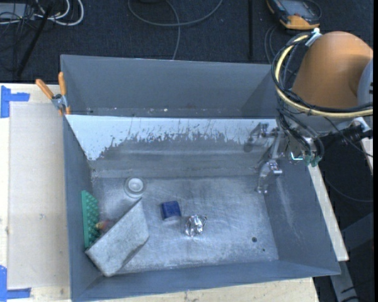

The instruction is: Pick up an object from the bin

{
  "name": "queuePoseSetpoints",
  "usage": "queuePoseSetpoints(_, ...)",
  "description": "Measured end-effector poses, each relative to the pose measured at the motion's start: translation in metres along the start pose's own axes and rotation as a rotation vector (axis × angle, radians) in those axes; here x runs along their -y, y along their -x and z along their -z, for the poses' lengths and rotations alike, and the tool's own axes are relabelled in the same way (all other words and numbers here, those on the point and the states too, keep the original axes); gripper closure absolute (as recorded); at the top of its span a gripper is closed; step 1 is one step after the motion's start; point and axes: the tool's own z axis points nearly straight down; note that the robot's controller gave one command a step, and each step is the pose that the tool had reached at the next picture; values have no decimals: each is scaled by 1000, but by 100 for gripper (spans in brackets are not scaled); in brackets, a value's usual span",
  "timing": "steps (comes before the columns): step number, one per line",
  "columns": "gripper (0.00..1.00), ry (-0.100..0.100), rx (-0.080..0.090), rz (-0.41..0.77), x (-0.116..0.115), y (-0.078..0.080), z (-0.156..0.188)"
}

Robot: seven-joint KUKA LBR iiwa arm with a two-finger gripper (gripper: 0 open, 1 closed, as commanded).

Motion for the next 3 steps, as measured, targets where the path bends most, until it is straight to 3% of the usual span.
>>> queuePoseSetpoints(1, 0, 0, 13, -142, -75, 29, -169)
queuePoseSetpoints(2, 0, 2, 3, -29, -170, -36, -140)
queuePoseSetpoints(3, 0, 0, 9, -135, -156, -11, -141)
